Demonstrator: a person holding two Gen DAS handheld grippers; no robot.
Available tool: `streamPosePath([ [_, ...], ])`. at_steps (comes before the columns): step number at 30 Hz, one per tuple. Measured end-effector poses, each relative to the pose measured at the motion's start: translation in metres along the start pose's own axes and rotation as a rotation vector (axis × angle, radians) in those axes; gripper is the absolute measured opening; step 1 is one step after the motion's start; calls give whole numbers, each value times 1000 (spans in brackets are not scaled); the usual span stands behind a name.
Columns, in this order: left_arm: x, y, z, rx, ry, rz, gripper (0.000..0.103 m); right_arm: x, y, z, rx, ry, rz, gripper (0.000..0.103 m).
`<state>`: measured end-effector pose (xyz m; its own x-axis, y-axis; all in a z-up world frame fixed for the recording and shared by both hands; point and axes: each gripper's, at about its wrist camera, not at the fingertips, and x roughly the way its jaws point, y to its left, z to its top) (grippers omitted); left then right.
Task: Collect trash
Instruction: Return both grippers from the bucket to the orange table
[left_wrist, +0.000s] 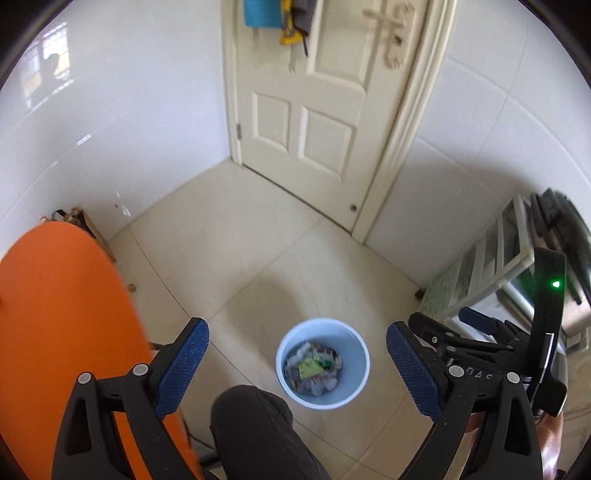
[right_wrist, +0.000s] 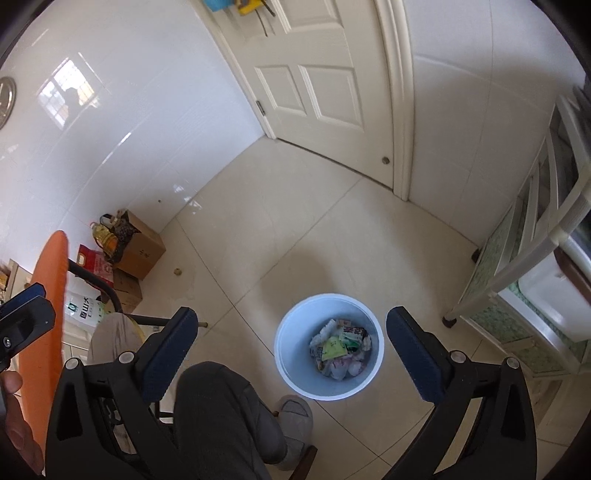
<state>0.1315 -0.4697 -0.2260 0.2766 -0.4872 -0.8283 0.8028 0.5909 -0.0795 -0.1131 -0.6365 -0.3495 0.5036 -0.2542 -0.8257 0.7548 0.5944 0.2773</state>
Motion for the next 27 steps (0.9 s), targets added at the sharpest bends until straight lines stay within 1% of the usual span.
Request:
streamPosePath([
  [5, -63, 29, -32, -45, -99, 29, 97, -33, 40, 12, -48, -67, 32, 103],
  [6, -77, 35, -37, -55, -122, 39, 99, -39, 48, 14, -58, -79, 40, 103],
  [10, -135, 62, -63, -100, -214, 80, 101, -65, 91, 21, -115, -137, 83, 103],
  [15, -199, 95, -103, -169, -325, 155, 102, -94, 157, 27, -210, -201, 168, 103],
  [21, -261, 120, -163, -245, -408, 248, 102, -113, 237, 23, -332, -241, 263, 103],
  [27, -317, 150, -216, -345, -463, 324, 102, -124, 311, 9, -447, -257, 350, 103],
])
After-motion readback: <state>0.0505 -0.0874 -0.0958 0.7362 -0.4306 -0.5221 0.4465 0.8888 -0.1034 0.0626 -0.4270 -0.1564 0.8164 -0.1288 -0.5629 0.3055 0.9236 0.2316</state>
